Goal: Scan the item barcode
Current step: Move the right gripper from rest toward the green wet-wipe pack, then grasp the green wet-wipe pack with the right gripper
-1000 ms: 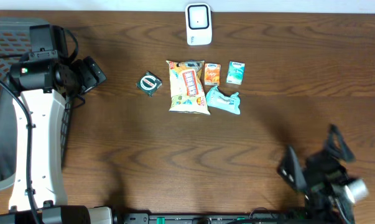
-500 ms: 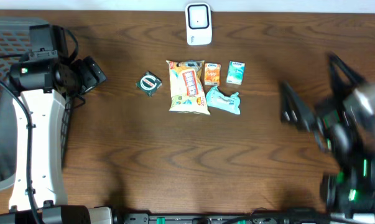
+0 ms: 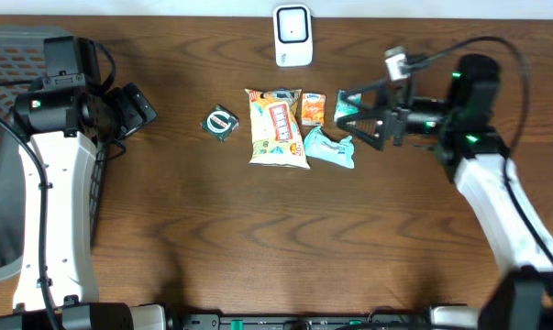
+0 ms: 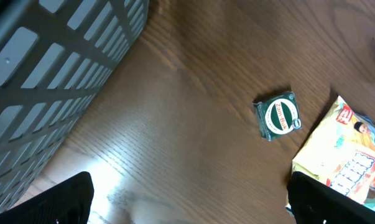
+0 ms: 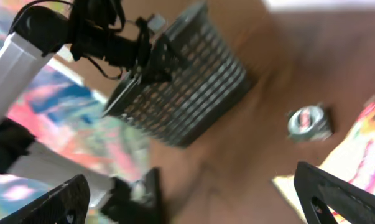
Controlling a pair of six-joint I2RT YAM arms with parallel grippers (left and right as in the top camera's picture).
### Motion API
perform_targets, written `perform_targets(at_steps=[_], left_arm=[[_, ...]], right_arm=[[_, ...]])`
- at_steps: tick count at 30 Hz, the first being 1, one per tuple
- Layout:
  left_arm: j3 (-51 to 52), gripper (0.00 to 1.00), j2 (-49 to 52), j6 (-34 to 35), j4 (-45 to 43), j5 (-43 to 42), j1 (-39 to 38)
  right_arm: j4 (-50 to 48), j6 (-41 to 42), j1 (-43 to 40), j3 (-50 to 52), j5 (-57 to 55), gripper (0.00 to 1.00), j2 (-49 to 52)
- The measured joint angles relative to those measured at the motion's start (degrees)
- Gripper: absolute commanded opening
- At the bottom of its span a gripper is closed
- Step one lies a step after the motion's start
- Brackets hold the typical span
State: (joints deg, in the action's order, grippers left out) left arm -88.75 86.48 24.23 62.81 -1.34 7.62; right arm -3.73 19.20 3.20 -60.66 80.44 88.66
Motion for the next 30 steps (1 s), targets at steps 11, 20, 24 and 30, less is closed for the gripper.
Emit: perform_targets(at_steps=[11,20,24,30], left_arm=[[0.0,0.98,0.0,0.0,0.02,0.0,0.0],[0.0,0.98,0.0,0.0,0.02,0.02,0.0],[0.0,0.97,0.0,0.0,0.0,0.02,0.0],[0.0,0.98,0.0,0.0,0.0,0.02,0.0]], right_arm=[[17.46,3.61,12.31,-0.63,-19.69,0.99,6.19],[49.86,-3.3,18.78,-16.37,-62.01,0.99,6.21],[50.45,-4.52,18.71,-21.27,-72.02,0.89,6.05],[48.43,-3.34,18.67,-21.31,-77.79,0.52,7.34]])
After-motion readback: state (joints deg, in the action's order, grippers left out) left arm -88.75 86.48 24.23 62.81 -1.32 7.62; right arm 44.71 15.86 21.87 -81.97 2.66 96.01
